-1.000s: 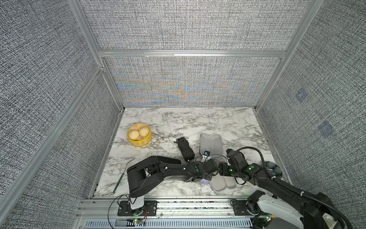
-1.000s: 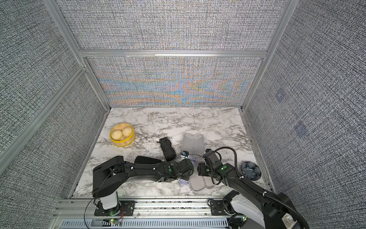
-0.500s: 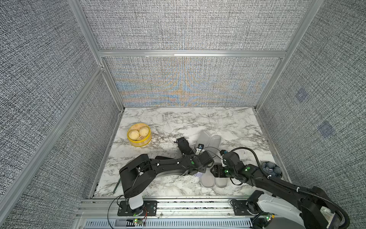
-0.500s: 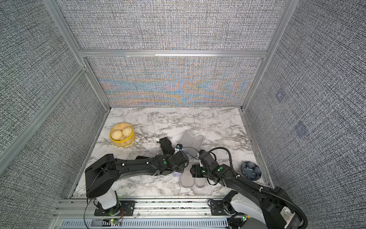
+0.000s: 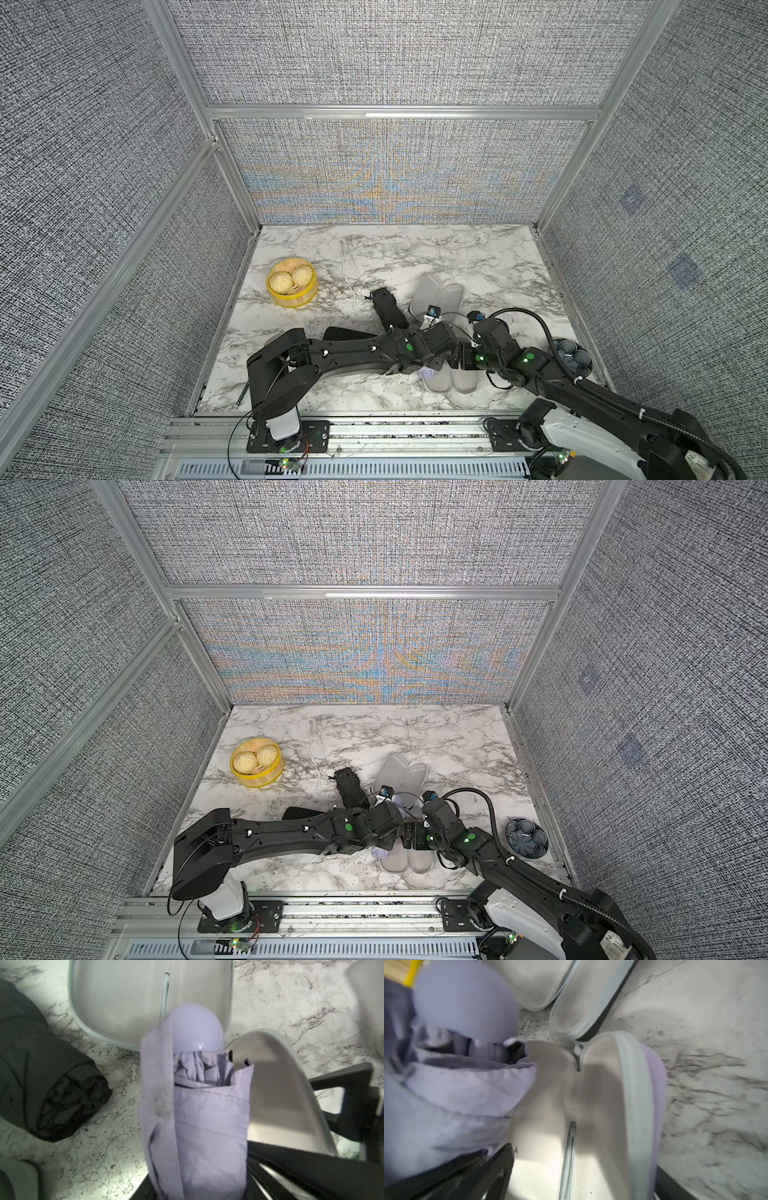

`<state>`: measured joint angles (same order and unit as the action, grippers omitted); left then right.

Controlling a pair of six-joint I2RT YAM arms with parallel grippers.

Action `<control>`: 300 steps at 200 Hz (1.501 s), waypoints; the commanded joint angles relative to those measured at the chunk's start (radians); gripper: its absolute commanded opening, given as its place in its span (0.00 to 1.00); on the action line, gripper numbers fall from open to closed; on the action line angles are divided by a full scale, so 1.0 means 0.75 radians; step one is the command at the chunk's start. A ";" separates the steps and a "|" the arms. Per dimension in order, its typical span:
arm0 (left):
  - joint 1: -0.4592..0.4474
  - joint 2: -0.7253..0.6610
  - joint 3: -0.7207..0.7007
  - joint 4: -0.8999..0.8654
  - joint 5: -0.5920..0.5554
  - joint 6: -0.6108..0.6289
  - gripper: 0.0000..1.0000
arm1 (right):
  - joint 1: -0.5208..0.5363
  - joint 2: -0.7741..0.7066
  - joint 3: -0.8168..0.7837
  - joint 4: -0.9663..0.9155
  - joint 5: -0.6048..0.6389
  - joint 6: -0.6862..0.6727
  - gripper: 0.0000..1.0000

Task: Put umbrellas into zippered umbrella sleeves
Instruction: Adjust the umbrella sleeve at the center of the board, then place the umbrella in the umbrella sleeve.

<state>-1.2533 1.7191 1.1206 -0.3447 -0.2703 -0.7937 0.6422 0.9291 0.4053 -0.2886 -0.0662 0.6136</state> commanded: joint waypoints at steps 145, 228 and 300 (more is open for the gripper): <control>-0.037 0.110 0.056 -0.070 -0.106 -0.168 0.62 | -0.023 -0.201 -0.035 -0.052 0.113 -0.071 0.89; -0.037 0.007 0.006 0.009 -0.027 -0.093 0.67 | -0.028 -0.290 -0.068 -0.073 0.154 -0.058 0.88; -0.033 -0.032 -0.079 0.077 -0.023 -0.087 0.54 | -0.095 -0.321 -0.076 -0.034 0.086 -0.080 0.70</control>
<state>-1.2800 1.6737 1.0599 -0.3008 -0.2886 -0.8646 0.5831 0.6601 0.3485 -0.3321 0.0357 0.5629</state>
